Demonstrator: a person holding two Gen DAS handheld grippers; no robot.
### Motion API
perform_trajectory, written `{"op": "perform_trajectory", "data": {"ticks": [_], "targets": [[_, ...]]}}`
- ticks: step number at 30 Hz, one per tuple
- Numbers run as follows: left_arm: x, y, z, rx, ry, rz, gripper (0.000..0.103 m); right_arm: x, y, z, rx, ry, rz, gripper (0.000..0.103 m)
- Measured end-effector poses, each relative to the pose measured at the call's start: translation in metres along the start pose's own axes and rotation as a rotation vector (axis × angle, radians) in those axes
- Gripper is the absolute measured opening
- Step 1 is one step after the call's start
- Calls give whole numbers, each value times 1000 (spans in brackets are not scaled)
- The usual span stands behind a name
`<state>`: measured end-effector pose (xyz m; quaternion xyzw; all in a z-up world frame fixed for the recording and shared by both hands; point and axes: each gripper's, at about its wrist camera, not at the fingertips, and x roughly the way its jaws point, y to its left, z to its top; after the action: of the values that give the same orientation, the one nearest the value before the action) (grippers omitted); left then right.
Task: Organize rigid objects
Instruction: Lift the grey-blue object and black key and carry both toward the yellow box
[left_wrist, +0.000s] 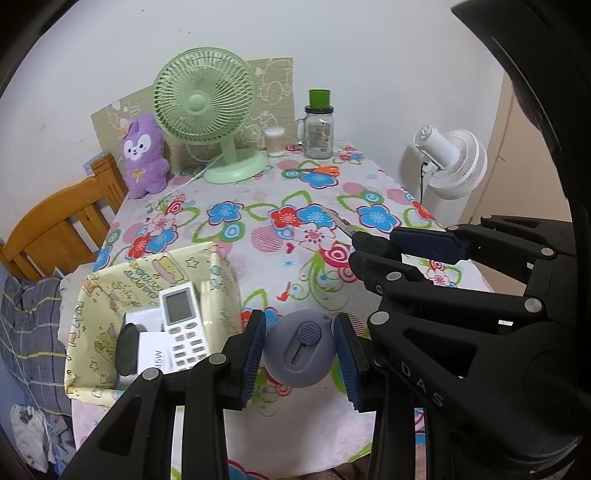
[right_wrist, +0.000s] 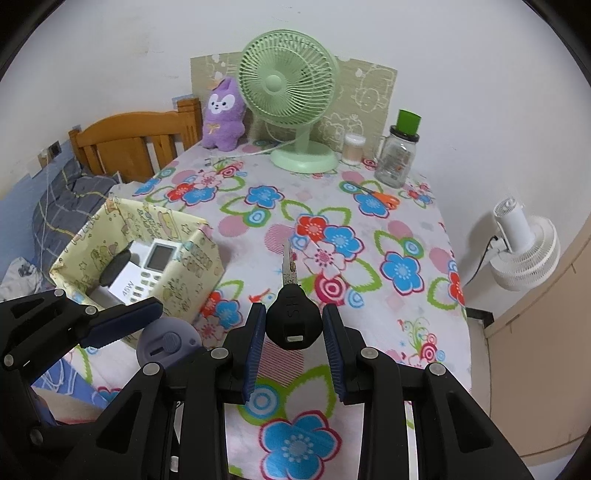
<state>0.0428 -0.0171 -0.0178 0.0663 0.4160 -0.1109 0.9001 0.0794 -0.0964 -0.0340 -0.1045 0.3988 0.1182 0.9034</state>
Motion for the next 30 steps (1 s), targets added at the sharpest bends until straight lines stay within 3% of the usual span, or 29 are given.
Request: {"op": "perform_trajectory", "data": {"ticks": [30], "targets": [[13, 110, -3, -111, 24, 84, 39, 53, 94, 59, -79, 38, 154, 34]]}}
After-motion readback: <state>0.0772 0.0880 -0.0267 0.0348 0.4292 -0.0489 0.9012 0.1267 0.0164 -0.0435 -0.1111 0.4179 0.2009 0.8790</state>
